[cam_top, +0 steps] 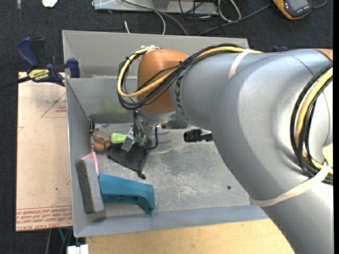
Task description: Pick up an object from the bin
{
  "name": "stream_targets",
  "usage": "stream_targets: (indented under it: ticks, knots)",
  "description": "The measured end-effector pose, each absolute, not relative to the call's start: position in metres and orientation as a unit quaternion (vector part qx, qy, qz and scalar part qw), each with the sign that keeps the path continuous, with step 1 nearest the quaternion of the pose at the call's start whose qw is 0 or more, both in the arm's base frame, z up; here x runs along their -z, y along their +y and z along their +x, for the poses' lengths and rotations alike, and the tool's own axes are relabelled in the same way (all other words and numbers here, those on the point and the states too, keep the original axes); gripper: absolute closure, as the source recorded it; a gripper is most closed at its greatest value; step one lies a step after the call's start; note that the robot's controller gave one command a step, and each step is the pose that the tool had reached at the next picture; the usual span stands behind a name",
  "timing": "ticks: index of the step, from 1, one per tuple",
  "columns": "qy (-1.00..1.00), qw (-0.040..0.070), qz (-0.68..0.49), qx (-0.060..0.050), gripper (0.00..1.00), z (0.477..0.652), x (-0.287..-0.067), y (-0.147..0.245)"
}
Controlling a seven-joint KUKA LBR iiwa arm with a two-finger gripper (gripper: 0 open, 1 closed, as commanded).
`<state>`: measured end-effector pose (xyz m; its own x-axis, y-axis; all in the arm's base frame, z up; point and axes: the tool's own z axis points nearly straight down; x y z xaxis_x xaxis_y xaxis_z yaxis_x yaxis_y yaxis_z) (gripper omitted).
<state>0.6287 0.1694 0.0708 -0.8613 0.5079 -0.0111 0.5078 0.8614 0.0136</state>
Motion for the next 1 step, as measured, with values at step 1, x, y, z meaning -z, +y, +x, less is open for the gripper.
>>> stream_targets:
  ticks: [1]
  knots:
    - [0.965, 0.005, 0.263, -0.004, 1.0, 0.6272, -0.0884, 0.1689]
